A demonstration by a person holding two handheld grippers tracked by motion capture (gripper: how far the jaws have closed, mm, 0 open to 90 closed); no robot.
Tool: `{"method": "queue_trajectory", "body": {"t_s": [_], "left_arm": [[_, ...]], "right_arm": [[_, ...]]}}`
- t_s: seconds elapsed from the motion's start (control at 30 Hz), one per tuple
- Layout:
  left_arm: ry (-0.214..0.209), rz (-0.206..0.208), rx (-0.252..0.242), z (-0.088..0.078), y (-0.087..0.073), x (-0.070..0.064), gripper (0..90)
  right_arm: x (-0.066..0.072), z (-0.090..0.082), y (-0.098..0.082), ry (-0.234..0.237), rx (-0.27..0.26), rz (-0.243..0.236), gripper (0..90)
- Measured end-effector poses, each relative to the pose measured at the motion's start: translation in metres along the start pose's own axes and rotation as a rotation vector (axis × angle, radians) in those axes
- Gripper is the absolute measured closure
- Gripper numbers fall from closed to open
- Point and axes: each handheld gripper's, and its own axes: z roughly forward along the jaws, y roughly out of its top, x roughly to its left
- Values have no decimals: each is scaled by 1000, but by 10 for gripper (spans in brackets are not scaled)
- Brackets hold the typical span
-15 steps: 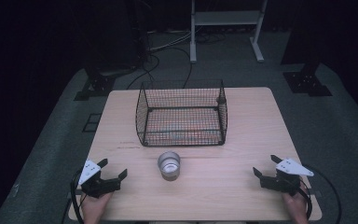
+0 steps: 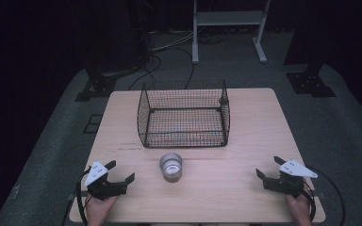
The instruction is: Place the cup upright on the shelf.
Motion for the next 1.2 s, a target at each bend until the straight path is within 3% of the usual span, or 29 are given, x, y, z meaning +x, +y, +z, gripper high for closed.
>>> {"method": "queue_trajectory", "body": {"t_s": [0.4,0.57,0.7,1.03,1.2], "left_arm": [[-13,43,11,3,5,-6,40],[-47,94,9,4,12,-12,40],[-75,93,6,5,16,-13,40],[-133,186,55,12,30,-25,40],[-160,195,50,12,35,-27,40]], "right_arm": [[0,0,0,-1,1,4,136],[0,0,0,0,-1,7,136],[0,0,0,-1,-1,8,136],[0,0,0,-1,1,5,136],[0,0,0,-2,1,2,136]]}}
